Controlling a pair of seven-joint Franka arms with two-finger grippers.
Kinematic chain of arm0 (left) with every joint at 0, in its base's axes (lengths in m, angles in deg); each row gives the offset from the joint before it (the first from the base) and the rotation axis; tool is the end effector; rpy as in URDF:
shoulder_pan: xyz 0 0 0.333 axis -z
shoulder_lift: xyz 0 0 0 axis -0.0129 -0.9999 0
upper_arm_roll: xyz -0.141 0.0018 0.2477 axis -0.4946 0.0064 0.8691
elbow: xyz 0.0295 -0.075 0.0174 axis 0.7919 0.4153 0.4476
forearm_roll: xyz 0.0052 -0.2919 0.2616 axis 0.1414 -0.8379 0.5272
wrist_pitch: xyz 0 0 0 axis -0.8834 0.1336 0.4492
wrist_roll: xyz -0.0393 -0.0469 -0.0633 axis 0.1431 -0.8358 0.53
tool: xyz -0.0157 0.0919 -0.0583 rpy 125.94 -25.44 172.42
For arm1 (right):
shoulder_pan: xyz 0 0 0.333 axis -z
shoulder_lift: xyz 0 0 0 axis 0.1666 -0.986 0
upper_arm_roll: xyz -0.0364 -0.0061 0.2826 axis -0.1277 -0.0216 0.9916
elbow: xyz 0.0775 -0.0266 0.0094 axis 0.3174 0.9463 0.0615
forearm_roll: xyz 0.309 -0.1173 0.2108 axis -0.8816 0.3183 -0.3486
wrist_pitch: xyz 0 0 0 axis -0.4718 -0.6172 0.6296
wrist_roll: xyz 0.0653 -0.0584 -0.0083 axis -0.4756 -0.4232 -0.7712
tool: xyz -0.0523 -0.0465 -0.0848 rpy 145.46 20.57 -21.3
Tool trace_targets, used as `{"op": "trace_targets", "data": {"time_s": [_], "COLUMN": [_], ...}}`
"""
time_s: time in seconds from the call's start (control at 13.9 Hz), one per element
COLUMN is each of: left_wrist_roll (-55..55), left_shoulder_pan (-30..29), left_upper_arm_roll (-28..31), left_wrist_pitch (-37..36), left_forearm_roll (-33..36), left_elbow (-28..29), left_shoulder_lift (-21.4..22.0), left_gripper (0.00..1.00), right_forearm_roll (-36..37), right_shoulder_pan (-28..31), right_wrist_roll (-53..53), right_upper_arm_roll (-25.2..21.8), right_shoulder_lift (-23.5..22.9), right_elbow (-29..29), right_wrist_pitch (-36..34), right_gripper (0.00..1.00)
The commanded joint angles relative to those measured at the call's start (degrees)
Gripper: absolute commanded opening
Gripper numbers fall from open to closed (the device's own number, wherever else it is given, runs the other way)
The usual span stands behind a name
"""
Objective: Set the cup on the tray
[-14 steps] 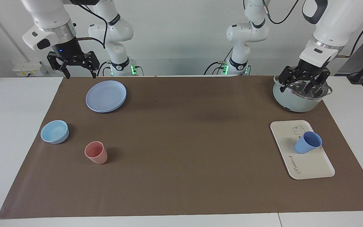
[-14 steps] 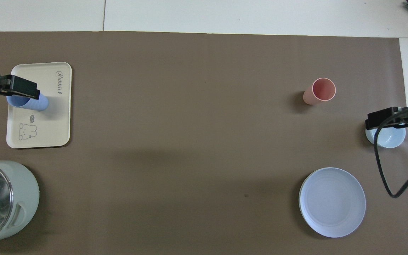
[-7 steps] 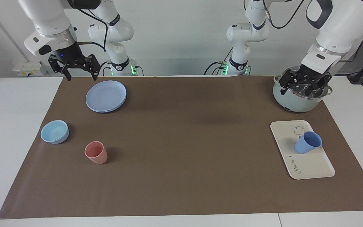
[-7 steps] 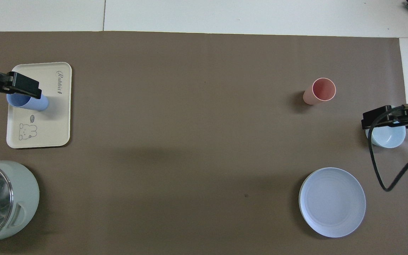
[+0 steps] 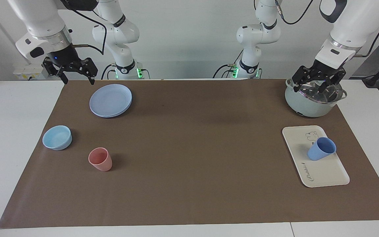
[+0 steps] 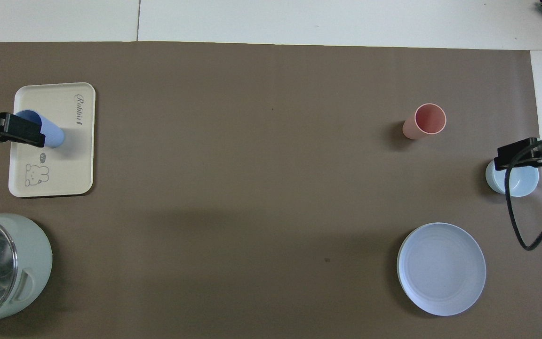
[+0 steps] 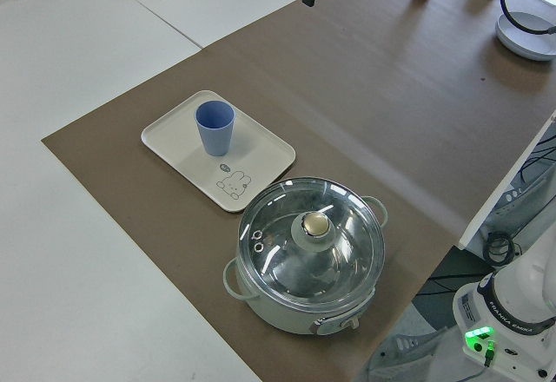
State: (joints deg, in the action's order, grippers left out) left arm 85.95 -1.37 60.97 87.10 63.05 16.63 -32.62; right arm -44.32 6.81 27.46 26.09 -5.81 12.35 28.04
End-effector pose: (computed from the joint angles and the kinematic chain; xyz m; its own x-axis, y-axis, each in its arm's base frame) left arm 0.5632 -0.0320 0.6057 0.9950 -0.1001 0.0048 -0.1001 -0.9949 0.0147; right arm 0.5357 0.0014 0.6103 0.9985 -0.0360 -0.0406 -0.0348 -0.9990 0.0292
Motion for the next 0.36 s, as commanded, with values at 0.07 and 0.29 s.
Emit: {"op": "trace_targets", "data": {"time_s": [0.07, 0.29], "left_wrist_roll": [-0.23, -0.23], "left_shoulder_pan": [-0.77, -0.77], "left_upper_arm_roll": [-0.02, -0.11], "left_wrist_pitch": [1.10, 1.28], "left_forearm_roll": [-0.58, -0.66], "left_elbow": [1.49, 1.40], "left_shoulder_lift": [1.30, 1.21], "left_gripper": [1.00, 1.00], "right_forearm_roll": [0.90, 0.90], "right_shoulder_pan": [-0.12, -0.21], "right_wrist_roll": [-0.69, -0.51], "right_upper_arm_roll": [0.66, 0.83], "right_shoulder_lift": [0.21, 0.30], "right_elbow": [0.13, 0.21], "right_wrist_pitch": [-0.06, -0.06], "right_gripper": [1.00, 1.00]}}
